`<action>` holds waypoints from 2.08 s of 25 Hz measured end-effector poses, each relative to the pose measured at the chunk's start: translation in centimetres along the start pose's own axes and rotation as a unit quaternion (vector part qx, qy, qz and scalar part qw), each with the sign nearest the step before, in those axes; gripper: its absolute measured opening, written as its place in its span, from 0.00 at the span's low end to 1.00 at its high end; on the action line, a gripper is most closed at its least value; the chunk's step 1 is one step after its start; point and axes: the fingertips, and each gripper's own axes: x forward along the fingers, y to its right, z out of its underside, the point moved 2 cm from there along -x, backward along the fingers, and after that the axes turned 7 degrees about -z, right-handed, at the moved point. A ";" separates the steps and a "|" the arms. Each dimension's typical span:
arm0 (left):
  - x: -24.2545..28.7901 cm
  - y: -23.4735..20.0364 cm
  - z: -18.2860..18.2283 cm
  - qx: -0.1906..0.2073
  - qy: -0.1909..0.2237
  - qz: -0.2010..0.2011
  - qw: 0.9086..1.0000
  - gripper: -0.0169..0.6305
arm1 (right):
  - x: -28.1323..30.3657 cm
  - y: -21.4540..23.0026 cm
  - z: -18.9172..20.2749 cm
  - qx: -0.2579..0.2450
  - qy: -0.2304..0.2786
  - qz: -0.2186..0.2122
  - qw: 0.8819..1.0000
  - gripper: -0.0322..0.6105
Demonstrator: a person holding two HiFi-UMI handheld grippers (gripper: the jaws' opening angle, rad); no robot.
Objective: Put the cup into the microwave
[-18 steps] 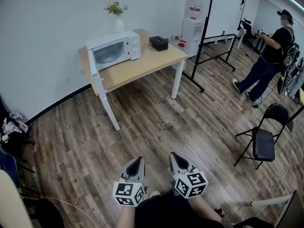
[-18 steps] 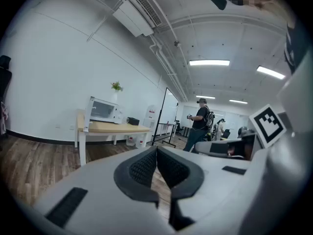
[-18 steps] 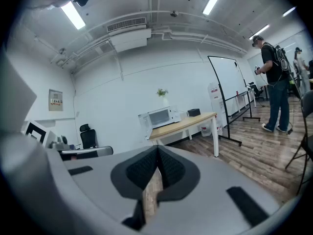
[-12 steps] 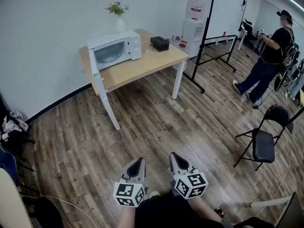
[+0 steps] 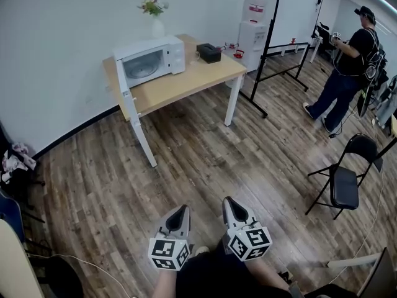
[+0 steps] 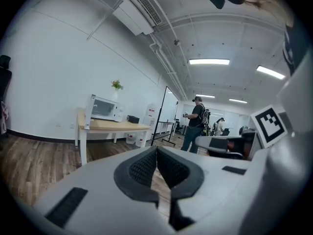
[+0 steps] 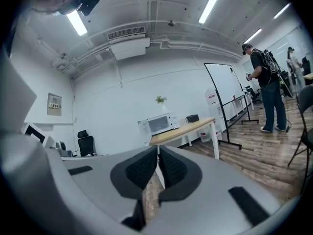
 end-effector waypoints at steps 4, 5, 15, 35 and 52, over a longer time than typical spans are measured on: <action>-0.2 -0.5 0.3 -0.002 -0.006 -0.003 1.000 0.03 | -0.1 -0.2 0.5 0.001 -0.005 0.003 1.000 0.04; -0.2 -0.6 0.4 -0.004 -0.005 -0.004 1.000 0.03 | -0.1 -0.1 0.5 0.000 -0.006 0.005 1.000 0.04; 2.1 -1.4 0.3 -0.010 -0.006 -0.011 1.000 0.03 | 1.9 1.8 0.7 0.002 -0.016 0.009 1.000 0.04; 14.3 -4.1 -4.2 0.003 0.000 -0.021 1.000 0.03 | 12.6 9.1 -3.1 0.017 -0.021 0.008 1.000 0.04; 23.7 -8.1 -6.0 -0.006 -0.006 -0.069 0.998 0.03 | 21.7 15.5 -5.5 0.006 -0.032 0.006 0.999 0.04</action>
